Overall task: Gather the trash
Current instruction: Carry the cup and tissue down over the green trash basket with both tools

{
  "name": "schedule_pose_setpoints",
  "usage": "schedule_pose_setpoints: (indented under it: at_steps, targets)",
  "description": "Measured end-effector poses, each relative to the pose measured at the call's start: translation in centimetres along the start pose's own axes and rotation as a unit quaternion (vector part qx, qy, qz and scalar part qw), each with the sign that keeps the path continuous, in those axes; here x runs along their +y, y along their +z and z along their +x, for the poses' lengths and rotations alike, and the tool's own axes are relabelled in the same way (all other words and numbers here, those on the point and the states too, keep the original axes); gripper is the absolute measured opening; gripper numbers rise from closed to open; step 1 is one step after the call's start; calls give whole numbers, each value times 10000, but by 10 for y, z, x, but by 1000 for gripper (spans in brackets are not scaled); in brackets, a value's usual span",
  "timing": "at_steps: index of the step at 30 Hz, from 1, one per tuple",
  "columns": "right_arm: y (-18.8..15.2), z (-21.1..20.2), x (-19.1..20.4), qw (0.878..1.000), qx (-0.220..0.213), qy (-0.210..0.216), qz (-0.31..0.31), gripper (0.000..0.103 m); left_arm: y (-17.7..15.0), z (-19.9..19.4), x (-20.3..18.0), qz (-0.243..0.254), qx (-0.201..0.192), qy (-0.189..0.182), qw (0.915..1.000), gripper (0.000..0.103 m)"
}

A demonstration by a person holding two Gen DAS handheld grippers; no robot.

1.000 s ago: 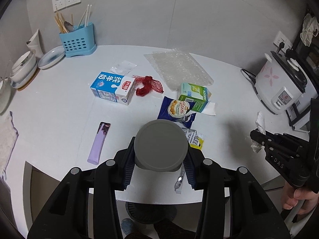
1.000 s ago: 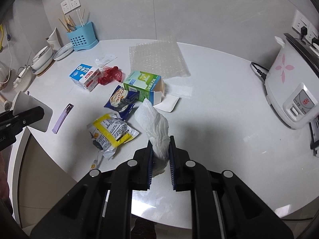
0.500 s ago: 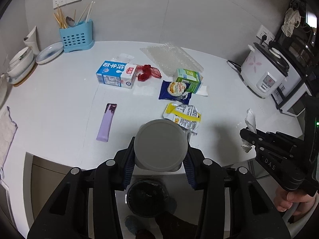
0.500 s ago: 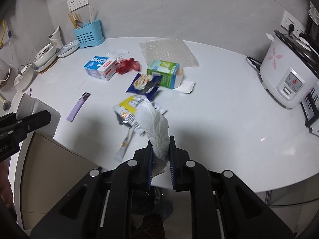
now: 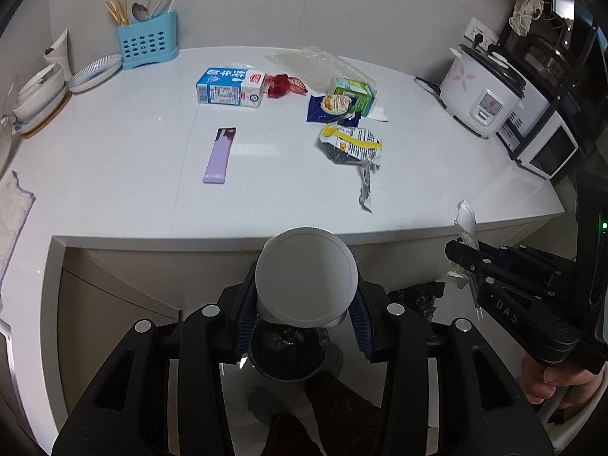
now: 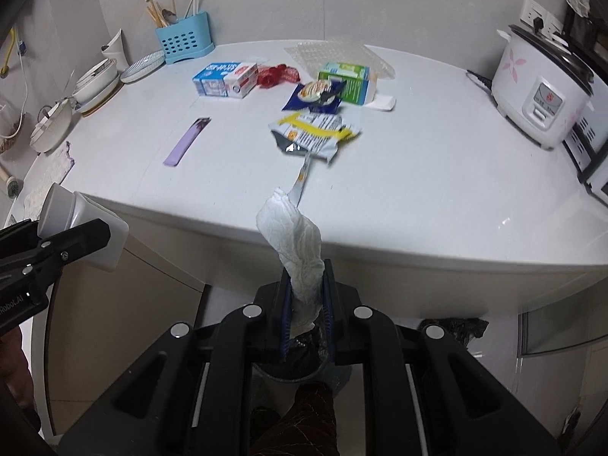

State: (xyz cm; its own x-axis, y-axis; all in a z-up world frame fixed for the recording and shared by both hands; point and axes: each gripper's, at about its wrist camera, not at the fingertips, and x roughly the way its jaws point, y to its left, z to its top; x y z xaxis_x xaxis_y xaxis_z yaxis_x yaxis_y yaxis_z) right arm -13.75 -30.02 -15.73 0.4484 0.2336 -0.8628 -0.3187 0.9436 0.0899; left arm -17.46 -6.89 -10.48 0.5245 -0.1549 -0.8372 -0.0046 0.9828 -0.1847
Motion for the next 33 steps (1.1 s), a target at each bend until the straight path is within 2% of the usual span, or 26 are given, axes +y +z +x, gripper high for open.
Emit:
schedule_pose_setpoints:
  at_steps: [6,14,22,33]
  targets:
    - [-28,11,8,9998,174,6,45,13,-26,13,8,31,170,-55,9998,42]
    - [-53,44,14,9991,400,150,-78,13,-55,55,21,-57,526,-27,9986,42]
    - [-78,102,18,9966,719,326,-236,13,-82,114,28,-159,870,12,9961,42]
    - [-138,198,9,9901,1295,450,-309,13,-133,207,33,-408,1317,11,9904,42]
